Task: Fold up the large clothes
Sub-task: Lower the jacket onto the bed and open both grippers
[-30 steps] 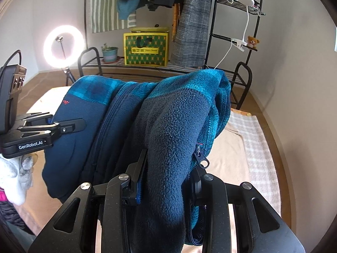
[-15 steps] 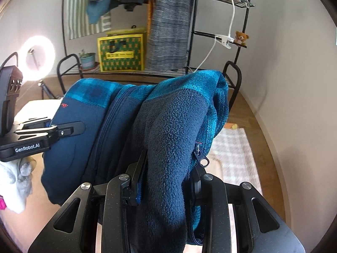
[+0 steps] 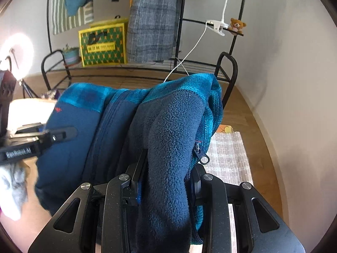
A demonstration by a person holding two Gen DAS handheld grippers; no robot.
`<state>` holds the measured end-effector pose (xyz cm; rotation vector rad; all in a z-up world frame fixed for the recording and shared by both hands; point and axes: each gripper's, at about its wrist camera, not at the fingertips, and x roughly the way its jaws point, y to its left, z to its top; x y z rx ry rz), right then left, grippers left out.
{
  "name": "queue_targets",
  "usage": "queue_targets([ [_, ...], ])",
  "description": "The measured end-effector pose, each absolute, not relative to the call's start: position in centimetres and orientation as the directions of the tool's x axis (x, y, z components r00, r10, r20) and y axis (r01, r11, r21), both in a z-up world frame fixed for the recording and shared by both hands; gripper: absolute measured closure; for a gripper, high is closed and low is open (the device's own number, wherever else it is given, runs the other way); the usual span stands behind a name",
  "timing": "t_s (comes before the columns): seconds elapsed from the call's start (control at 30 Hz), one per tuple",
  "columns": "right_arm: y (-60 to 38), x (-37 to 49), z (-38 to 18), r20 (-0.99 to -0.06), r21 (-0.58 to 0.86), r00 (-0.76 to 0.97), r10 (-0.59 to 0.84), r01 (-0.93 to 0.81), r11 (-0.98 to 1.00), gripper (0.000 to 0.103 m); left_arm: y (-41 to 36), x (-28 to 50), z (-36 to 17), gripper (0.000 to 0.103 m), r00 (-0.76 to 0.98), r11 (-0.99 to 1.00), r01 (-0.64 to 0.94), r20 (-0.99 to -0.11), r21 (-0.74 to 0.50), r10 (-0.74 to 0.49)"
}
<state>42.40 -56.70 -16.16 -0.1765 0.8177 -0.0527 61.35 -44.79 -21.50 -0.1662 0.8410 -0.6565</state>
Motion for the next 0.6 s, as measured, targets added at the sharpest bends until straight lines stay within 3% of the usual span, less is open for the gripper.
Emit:
queue_targets([
  [0.07, -57.8, 43.1, -17.5, -0.743, -0.188, 0.653, -0.147, 0.007, 0.982, 0.070, -44.6, 62.2, -22.2, 0.067, 0.478, 0.818, 0.459, -0.679, -0.348, -0.557],
  [0.2, -60.8, 44.0, -19.2, -0.790, -0.165, 0.578, -0.205, 0.122, 0.979, 0.058, -43.2, 62.5, -22.5, 0.042, 0.521, 0.858, 0.415, -0.694, -0.303, -0.497],
  [0.3, -62.2, 43.6, -19.2, -0.790, -0.134, 0.571, -0.223, 0.194, 0.972, 0.044, -42.6, 62.3, -22.4, 0.041, 0.524, 0.861, 0.426, -0.699, -0.279, -0.486],
  [0.6, -61.9, 40.2, -15.7, -0.747, -0.187, 0.585, -0.316, 0.272, 0.944, 0.042, -41.4, 58.8, -19.3, 0.041, 0.587, 0.876, 0.442, -0.676, -0.194, -0.446],
])
